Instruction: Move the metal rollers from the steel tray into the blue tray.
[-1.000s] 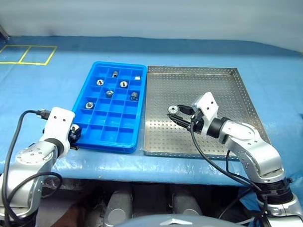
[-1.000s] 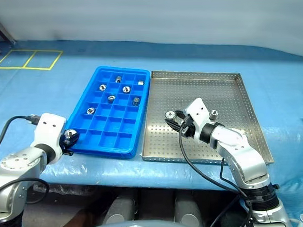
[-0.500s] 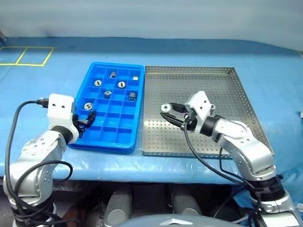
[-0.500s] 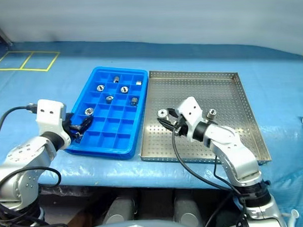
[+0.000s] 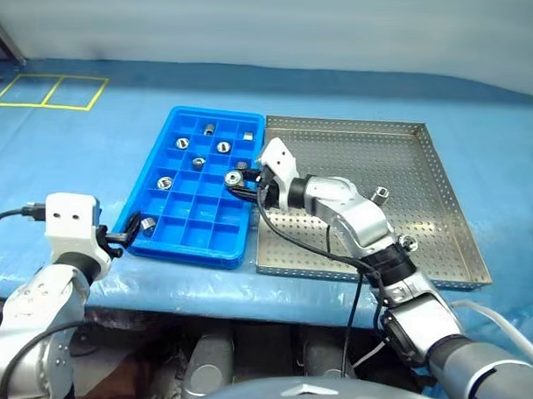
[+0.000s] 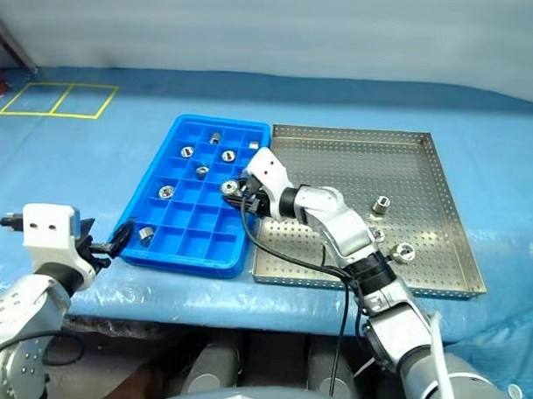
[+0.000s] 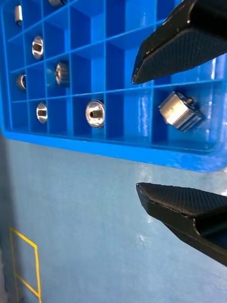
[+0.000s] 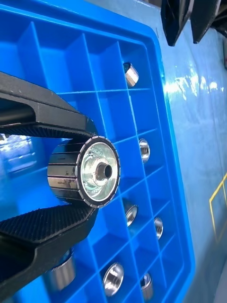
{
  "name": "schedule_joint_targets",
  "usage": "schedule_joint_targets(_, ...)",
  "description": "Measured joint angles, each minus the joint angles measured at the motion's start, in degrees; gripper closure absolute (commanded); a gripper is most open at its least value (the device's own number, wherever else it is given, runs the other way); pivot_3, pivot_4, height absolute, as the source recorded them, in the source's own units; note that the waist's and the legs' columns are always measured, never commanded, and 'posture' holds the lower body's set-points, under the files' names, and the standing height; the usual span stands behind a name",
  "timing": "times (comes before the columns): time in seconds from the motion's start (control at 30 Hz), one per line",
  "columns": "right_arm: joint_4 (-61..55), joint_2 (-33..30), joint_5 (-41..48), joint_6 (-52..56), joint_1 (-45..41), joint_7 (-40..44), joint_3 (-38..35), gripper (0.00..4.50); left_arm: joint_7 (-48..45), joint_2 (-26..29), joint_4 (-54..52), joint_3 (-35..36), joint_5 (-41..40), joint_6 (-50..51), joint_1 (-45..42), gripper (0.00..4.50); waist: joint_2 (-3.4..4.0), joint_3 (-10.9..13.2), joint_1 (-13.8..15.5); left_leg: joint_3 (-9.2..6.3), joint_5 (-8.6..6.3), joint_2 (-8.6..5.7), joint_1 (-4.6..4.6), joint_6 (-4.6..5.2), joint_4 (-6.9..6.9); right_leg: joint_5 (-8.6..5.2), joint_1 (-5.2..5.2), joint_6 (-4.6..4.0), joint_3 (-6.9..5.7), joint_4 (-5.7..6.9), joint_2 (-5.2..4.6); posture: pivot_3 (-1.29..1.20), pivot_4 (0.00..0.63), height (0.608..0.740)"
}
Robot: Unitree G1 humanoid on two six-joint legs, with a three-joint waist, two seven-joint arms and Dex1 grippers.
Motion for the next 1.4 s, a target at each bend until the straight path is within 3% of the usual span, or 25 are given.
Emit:
schedule_joint_targets(0.27,7.4,5.7,-2.2,-4.0,-2.7,5.1,3.6,2.83,-0.6,-1.6,-2.0,-0.2,-1.6,-2.2,4.9,0.9,0.0,0.0,2.2,-0.1,0.06,0.02,-0.01,-0.16,-0.17,-0.08,-0.1,-0.13,-0.12,0.02,0.01,0.42,0.15,0.74)
schedule_joint_targets(0.73,25.4,12.3,-5.1,-10.2,-10.7,3.3,0.2,2.83,1.1,-3.0,-4.2,-0.7,-1.8,-2.3,6.8,0.9,0.0,0.0,4.7,-0.11,0.19,0.15,-0.11,-0.46,-0.59,-0.17,-0.5,-0.37,-0.14,0.11,0.15,0.46,0.15,0.74)
schedule_joint_targets(0.9,28.2,13.0,-6.0,-11.8,-11.7,1.7,-1.3,1.18,1.4,-2.9,-4.2,-2.1,-1.8,-2.3,6.5,0.86,0.0,0.0,5.0,-0.11,0.19,0.15,-0.1,-0.48,-0.58,-0.18,-0.49,-0.38,-0.14,0.12,0.16,0.45,0.15,0.74)
schedule_joint_targets(0.93,28.0,13.3,-5.9,-11.8,-11.7,0.9,-1.9,0.92,1.4,-2.8,-4.2,-2.6,-1.8,-2.3,6.3,0.86,0.0,0.0,5.0,-0.11,0.19,0.15,-0.11,-0.48,-0.58,-0.18,-0.49,-0.38,-0.14,0.12,0.16,0.45,0.15,0.74)
schedule_joint_targets(1.17,15.0,12.3,-4.8,-10.1,-9.2,-4.0,-6.7,0.92,1.0,-2.4,-4.1,-5.7,-2.2,-2.4,2.2,0.86,0.0,0.0,4.9,-0.14,0.19,0.16,-0.15,-0.51,-0.58,-0.19,-0.51,-0.39,-0.16,0.11,0.17,0.37,0.15,0.74)
schedule_joint_targets(1.4,-9.0,3.7,-3.4,-1.6,3.1,-7.6,-10.2,0.92,0.6,-1.6,3.7,-15.2,-2.2,-4.5,-8.8,0.86,-0.01,0.0,4.1,-0.19,0.23,0.14,-0.18,-0.56,-0.48,-0.18,-0.44,-0.37,-0.18,0.13,0.17,0.22,0.15,0.74)
